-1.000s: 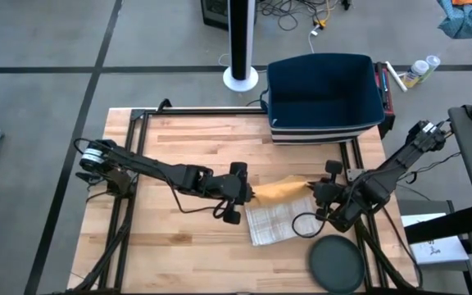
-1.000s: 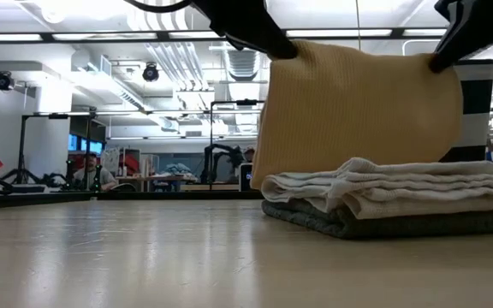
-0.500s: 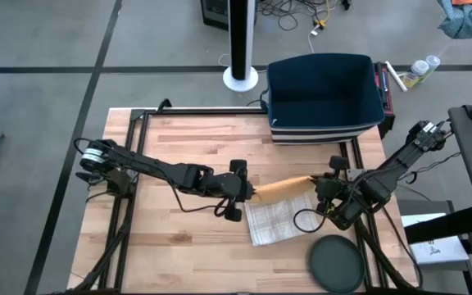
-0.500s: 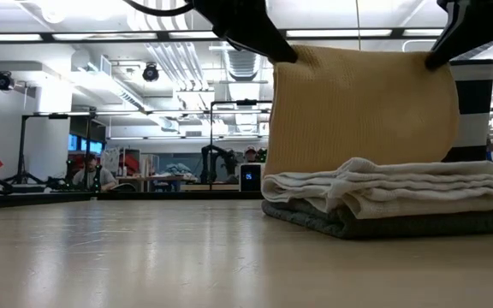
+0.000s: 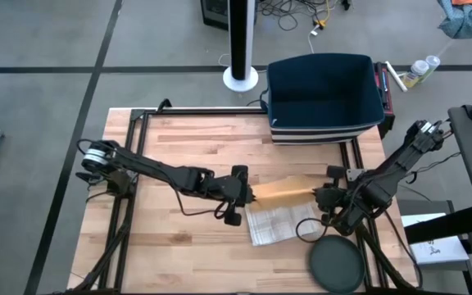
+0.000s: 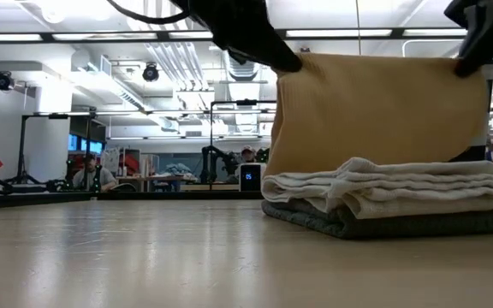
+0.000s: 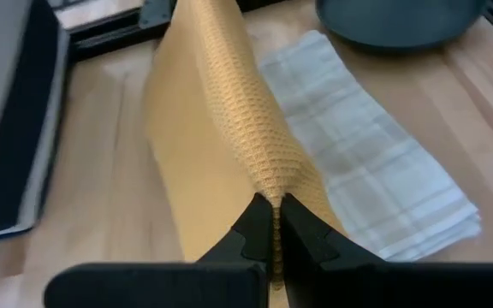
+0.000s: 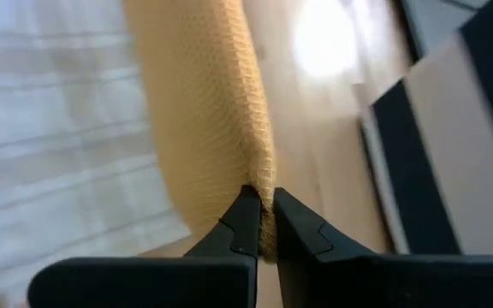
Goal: Fold kitchen towel into neat rectangle
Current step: Stack the orange towel on top of the white patterned towel
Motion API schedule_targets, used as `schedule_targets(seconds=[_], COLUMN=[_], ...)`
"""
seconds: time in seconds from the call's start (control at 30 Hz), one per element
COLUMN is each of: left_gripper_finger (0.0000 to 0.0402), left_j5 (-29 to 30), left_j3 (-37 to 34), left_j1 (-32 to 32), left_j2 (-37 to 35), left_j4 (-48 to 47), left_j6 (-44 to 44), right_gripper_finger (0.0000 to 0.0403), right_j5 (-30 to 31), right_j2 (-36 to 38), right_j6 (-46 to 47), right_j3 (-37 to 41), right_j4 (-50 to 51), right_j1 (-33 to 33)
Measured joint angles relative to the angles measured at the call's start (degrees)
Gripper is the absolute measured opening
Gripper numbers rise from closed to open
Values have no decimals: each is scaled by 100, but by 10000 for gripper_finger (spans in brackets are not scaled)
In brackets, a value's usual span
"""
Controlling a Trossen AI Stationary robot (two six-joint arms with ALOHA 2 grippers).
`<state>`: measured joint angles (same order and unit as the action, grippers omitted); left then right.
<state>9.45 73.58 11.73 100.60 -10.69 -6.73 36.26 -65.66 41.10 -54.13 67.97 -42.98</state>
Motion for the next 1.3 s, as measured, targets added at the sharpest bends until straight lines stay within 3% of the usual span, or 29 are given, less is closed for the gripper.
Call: schedule_targets(seconds=[0.23, 0.53, 1.13, 1.3], left_gripper_finger=[0, 0, 4, 9], left_j5=[-314, -614, -864, -1028], left_j3=[-2, 14, 26, 26], left_j1=[71, 230, 381, 413], left_j2=[340, 288, 643, 647], left_j4=[81, 227, 663, 664], left_j6=[173, 348, 431, 466], right_gripper_finger=[9, 9, 11, 44], right_j5=[-1072, -1779, -2176, -2276], right_j2=[-290, -395, -390, -390], right_j6=[-20, -266, -247, -208], right_j3=[24, 50, 154, 288], right_j4=[-338, -909, -1022, -1220], right_j1=[-16, -98, -148, -177])
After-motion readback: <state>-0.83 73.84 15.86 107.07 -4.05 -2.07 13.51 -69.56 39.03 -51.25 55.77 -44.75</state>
